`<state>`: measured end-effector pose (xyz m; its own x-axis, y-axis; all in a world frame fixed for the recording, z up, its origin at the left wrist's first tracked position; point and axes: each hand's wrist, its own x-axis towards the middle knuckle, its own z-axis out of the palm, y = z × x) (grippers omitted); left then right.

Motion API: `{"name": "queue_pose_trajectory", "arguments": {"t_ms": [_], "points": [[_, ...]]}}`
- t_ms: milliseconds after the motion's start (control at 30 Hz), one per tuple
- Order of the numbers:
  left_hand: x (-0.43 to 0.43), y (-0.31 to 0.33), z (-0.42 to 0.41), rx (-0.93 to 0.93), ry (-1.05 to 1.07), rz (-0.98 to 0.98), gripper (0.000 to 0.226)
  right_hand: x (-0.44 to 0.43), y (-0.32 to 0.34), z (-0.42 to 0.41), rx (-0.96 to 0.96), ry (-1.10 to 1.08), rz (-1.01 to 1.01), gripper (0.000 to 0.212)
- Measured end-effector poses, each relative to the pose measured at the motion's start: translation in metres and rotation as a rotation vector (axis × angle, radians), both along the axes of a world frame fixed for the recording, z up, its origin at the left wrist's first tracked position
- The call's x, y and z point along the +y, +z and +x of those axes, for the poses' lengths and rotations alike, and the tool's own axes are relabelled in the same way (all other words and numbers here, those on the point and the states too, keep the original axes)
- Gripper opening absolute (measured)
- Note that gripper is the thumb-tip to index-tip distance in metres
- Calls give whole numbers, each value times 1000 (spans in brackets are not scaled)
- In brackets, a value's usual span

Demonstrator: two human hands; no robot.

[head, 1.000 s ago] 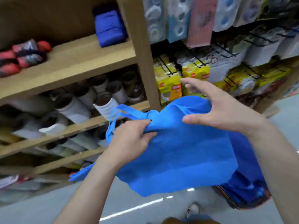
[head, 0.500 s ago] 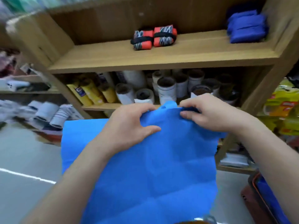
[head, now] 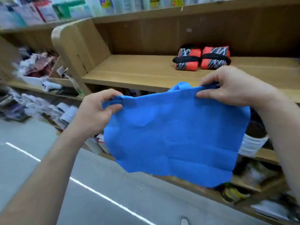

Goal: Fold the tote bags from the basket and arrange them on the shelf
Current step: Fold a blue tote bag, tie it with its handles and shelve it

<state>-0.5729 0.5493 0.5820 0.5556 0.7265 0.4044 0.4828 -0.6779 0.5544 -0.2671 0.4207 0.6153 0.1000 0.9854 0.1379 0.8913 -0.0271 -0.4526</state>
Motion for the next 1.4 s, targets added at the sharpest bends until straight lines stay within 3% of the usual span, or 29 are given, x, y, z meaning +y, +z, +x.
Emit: {"name": "queue_pose_trajectory", "arguments": {"t_ms": [133,267,367,467,567,633,733,833,867,933,1000,1067,1167,1267,1333,1400], "points": [[52,28,6,-20,64,80,34,57,16,1,-214,-67,303,20],[107,50,13,57,243,323,25,119,27,1,-472,-109,572,17],[158,60,18,190,359,556,23,172,22,-2,-505,-235,767,22],[206,65,27,197,423,609,18,205,16,-16,-502,-353,877,40],[254,64,38,254,417,629,19,224,-16,-52,-566,-133,732,54],[285,59,46,286,400,647,22,238,-41,-73,-614,-37,422,53],[325,49,51,282,279,642,27,271,-61,-70,-497,-149,-148,58],[339,34,45,267,64,642,43,294,-56,-54,-389,-152,-364,57],[339,30,37,279,-49,599,46,301,-53,-52,-386,-159,-403,56],[331,19,19,403,-327,334,44,312,-48,-48,-400,-208,-430,52],[326,4,-1,682,-503,79,71,318,-50,-47,-436,-329,-334,49],[331,-14,-13,862,-543,124,92,322,-58,-50,-478,-435,-152,45],[347,-25,-10,840,-543,96,80,312,-53,-54,-238,-416,-10,49],[359,-23,1,831,-548,50,77,270,-30,-64,125,-257,-166,67],[367,-23,8,840,-552,43,76,235,-26,-69,111,-117,-396,77],[373,-21,15,842,-542,16,73,212,-34,-69,-69,-17,-526,101]]}}
